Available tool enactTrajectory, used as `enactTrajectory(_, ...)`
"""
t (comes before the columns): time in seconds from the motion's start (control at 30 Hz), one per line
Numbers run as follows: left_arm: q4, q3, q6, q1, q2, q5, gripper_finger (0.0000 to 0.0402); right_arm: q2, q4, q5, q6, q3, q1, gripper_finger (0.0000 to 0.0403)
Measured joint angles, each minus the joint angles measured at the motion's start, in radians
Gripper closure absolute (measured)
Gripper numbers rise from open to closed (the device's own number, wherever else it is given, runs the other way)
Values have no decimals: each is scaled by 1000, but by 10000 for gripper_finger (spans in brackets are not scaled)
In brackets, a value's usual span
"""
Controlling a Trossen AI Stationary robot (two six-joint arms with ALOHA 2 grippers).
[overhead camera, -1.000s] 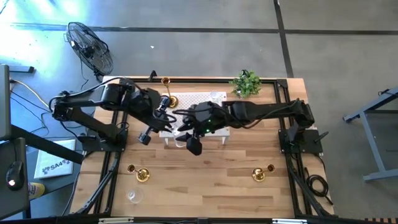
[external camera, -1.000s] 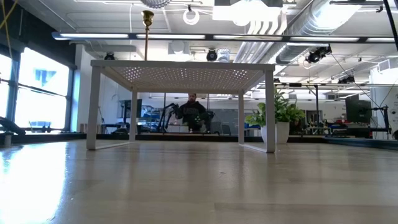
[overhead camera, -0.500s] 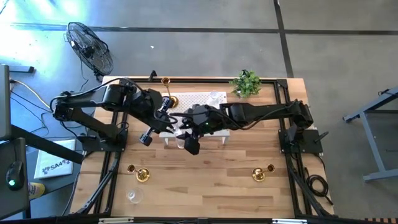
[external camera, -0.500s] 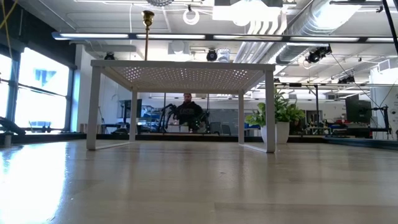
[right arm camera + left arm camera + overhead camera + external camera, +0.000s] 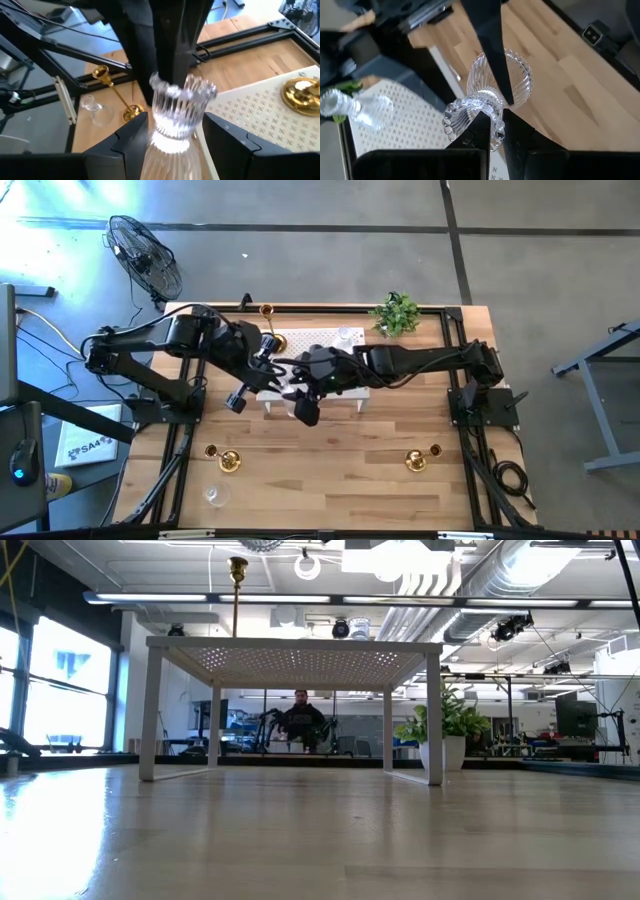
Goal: Pick & Place candle stick holders
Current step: Put the top transparent glass candle holder on the shelf aligned with the other transparent glass candle holder
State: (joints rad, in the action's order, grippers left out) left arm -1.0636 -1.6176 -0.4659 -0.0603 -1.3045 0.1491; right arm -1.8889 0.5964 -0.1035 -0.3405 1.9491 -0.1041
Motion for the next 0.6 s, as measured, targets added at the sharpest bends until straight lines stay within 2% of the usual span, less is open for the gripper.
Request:
enactTrajectory(0.1, 17, 0, -2, 0, 0, 29, 384, -6, -22, 8, 5, 0, 0, 222)
enactTrajectory(0.27, 20, 0, -23, -1, 0, 29, 384, -20, -33, 56, 5, 0, 5, 222)
enactTrajectory(0.43, 20, 0, -24, -1, 0, 27, 384, -31, -26, 60, -1, 0, 7, 223)
enactTrajectory(0.6, 22, 0, -25, -1, -1, 14, 384, -31, -10, 59, -7, 2, 8, 263)
